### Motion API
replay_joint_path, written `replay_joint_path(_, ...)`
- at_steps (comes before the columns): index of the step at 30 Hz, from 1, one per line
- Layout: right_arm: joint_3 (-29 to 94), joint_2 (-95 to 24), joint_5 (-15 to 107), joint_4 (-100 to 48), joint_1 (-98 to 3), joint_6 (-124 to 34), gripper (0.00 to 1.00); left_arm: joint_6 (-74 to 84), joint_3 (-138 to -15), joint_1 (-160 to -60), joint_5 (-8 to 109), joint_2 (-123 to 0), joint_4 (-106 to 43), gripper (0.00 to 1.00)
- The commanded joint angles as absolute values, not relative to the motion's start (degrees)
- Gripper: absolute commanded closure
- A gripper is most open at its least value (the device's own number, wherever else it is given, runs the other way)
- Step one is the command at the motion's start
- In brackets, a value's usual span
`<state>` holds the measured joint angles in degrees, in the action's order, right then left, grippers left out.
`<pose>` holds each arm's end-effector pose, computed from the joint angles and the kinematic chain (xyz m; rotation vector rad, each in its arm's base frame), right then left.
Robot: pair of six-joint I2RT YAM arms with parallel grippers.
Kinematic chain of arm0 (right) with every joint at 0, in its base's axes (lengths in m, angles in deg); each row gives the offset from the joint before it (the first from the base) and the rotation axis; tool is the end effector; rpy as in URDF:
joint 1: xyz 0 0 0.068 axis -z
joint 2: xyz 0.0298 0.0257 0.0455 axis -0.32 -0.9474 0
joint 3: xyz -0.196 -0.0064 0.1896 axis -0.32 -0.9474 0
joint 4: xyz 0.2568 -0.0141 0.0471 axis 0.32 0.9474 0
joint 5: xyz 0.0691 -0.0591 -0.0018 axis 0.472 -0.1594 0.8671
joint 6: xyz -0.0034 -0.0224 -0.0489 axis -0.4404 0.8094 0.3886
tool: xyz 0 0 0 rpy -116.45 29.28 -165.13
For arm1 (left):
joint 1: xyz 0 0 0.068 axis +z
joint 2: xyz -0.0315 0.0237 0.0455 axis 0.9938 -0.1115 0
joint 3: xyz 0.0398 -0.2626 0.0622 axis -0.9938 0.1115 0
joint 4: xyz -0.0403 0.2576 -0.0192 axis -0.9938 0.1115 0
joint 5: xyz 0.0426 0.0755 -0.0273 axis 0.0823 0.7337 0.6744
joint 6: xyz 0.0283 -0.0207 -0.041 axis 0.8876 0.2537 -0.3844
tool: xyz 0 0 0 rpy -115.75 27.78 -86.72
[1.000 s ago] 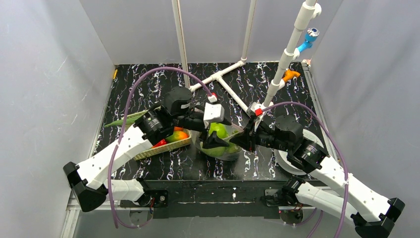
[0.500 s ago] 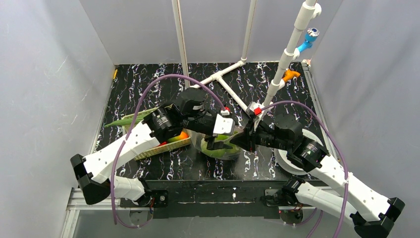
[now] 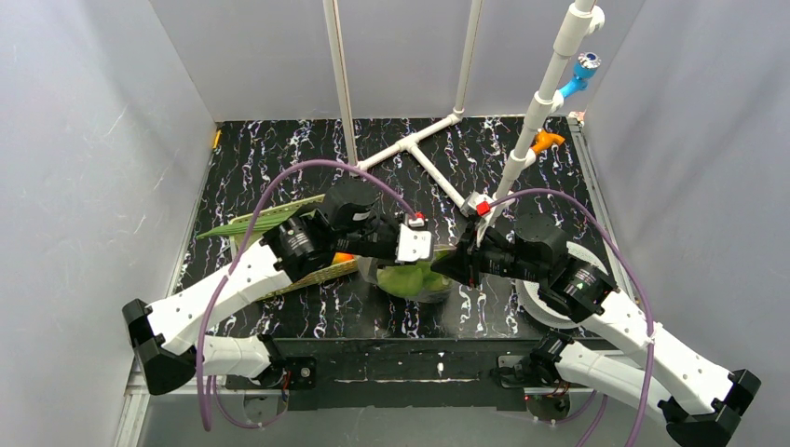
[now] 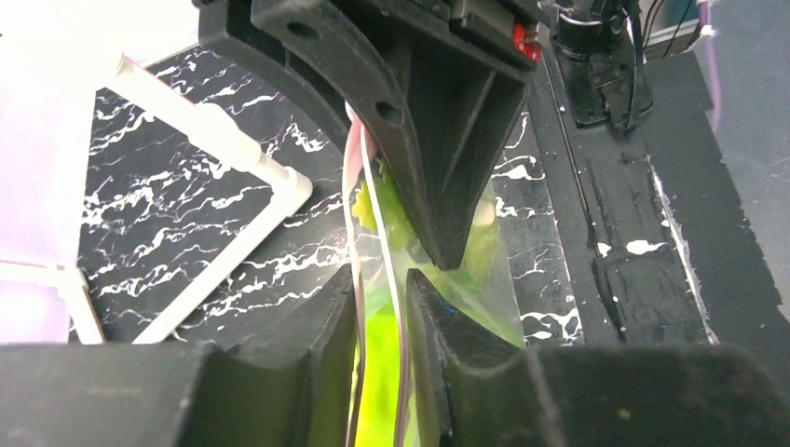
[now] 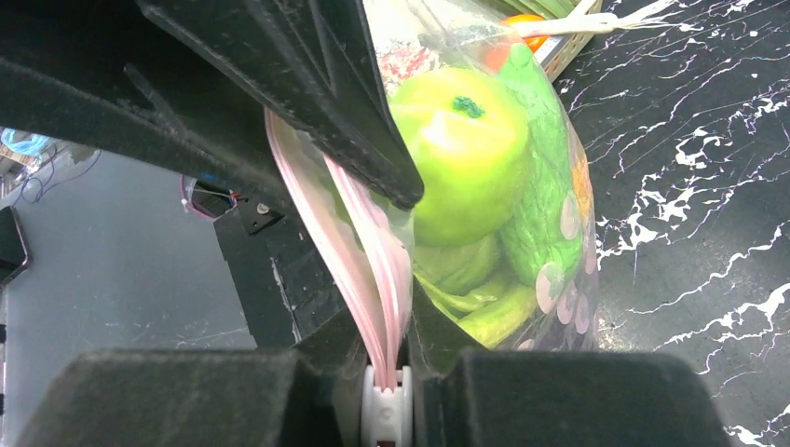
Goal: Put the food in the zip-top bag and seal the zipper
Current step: Zip the zipper food storage bag at the center of the board.
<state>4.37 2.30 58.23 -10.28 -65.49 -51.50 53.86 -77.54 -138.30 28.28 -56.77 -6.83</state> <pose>0.1107 0.1354 0.3471 -0.7934 1.7387 1.0370 0.1423 -0.2323 0.3976 1.6168 1.0608 -0.7111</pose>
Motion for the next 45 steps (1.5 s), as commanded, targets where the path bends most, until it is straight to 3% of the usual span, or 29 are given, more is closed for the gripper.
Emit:
replay_joint_path(1, 8.05, 2.75, 58.23, -13.79, -65.16, -52.04, 0.95, 53.6, -73.67, -138.44, 30.49, -51.68, -11.44, 0.83)
replay_joint_path(3, 8.05, 2.69, 57.91, -13.82, -65.16, -52.2, 0.89, 53.45, -72.3, -138.44, 31.57, -50.88, -12.72, 0.9)
replay_joint_path(5, 7.65, 3.02, 57.1, -14.02, -65.16, -52.54, 0.75, 53.33, -71.51, -138.44, 32.62, -50.61, -13.56, 1.0)
replay_joint_path(9, 4.61, 6.35, 54.7, -17.14, -65.18, -53.88, 0.52, 52.21, -70.6, -138.44, 33.6, -49.8, -15.28, 1.0)
replay_joint_path(16, -0.2, 11.17, 52.81, -19.36, -65.2, -56.41, 0.46, 50.78, -70.52, -138.4, 35.07, -48.77, -16.51, 1.0)
replay_joint_path(22, -1.63, 13.36, 52.43, -19.72, -65.15, -57.32, 0.5, 50.1, -71.23, -138.19, 34.63, -48.82, -16.0, 1.0)
replay_joint_path(29, -2.09, 13.73, 51.94, -22.35, -65.11, -58.44, 0.77, 49.84, -71.44, -138.19, 32.69, -48.75, -15.53, 1.0)
replay_joint_path(33, -3.0, 13.77, 52.0, -24.81, -65.09, -59.63, 0.79, 49.96, -71.64, -138.24, 31.85, -48.77, -14.97, 1.0)
replay_joint_path(37, -3.41, 13.27, 51.87, -25.27, -65.07, -60.03, 0.99, 50.47, -71.65, -138.18, 31.06, -48.24, -14.35, 1.0)
replay_joint_path(40, -3.45, 13.21, 52.14, -25.56, -65.07, -60.23, 0.99, 49.89, -71.61, -138.18, 28.15, -47.75, -13.8, 1.0)
replay_joint_path(43, -3.17, 12.91, 53.1, -25.67, -65.07, -59.91, 0.99, 45.48, -74.04, -138.18, 23.26, -49.03, -12.62, 0.63)
replay_joint_path(45, -2.72, 12.79, 53.54, -25.15, -65.12, -59.55, 0.99, 41.77, -77.31, -138.19, 21.14, -50.88, -11.54, 0.49)
